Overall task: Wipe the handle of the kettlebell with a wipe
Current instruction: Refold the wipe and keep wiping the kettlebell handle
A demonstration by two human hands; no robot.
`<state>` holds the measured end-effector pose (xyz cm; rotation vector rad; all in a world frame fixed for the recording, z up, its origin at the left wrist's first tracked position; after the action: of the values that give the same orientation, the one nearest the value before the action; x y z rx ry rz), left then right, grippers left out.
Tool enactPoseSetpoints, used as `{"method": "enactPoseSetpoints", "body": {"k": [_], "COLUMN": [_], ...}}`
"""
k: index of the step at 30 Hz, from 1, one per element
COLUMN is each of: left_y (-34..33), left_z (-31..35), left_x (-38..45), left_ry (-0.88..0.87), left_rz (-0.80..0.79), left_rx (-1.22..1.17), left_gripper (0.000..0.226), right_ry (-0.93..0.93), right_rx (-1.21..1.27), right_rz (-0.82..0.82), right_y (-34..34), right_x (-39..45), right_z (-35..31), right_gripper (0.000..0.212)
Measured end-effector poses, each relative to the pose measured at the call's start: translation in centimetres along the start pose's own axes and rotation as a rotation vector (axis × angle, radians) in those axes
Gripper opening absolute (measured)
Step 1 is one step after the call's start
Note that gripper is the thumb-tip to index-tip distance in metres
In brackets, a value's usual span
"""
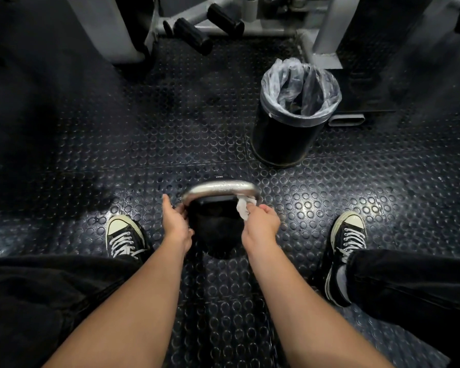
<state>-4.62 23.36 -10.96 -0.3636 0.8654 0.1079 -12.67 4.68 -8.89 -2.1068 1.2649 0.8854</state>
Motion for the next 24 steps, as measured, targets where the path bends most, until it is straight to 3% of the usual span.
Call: {"method": "enactPoseSetpoints", "body": {"k": [3,5,9,12,14,16,21,24], "left_y": [0.1,0.0,0.1,0.2,0.2,0.3,0.2,0.2], "left_z": [-0.1,-0.1,-0.1,-0.1,-0.1,-0.1,0.1,0.0], "left_x": [0.1,0.1,0.2,0.3,0.3,0.4,0.1,0.1], "left_ry": [0.005,0.003,0.003,0.0,-0.011,-0.014,-0.011,0.0], "left_rz": [0.006,0.0,-0.004,0.0,-0.01,-0.01,-0.003,0.003], "left_rx": [-0.002,-0.003,-0.012,0.001,0.012,0.016,0.015,0.01], "left_gripper": [0.082,0.081,0.081,0.081,0.082,0.083,0.082,0.081], "right_ry": [-0.05,-0.064,-0.094,-0.116,-0.118,-0.116,-0.113,-0.13], "right_rx": [0.074,0.069,0.142,0.194,0.188,0.196,0.271,0.295], "right_rz": [-0.007,-0.024,-0.033,-0.032,-0.045,-0.044,-0.055,-0.082], "right_y": [-0.5,-0.4,-0.7,-0.4,-0.5,-0.7,-0.3,-0.3], "right_x": [0.1,-0.1,-0.3,-0.2,-0.1,-0.3,-0.2,0.0], "right_z": [1.1,1.6,1.0,1.4,1.9,1.5,1.6,2.1], "right_gripper": [0.026,0.011,0.035,0.013,0.026,0.013,0.024,0.016]}}
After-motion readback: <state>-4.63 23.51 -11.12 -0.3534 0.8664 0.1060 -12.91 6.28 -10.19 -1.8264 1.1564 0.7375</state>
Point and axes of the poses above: each hand's wrist, its own x-axis towards the middle knuckle, its own y-axis out of the back of the hand, z = x × y, the point moved 8 cm from there along x, towards the middle knuckle, and after that the axes turned 5 degrees about -z, right-handed, at the moved point
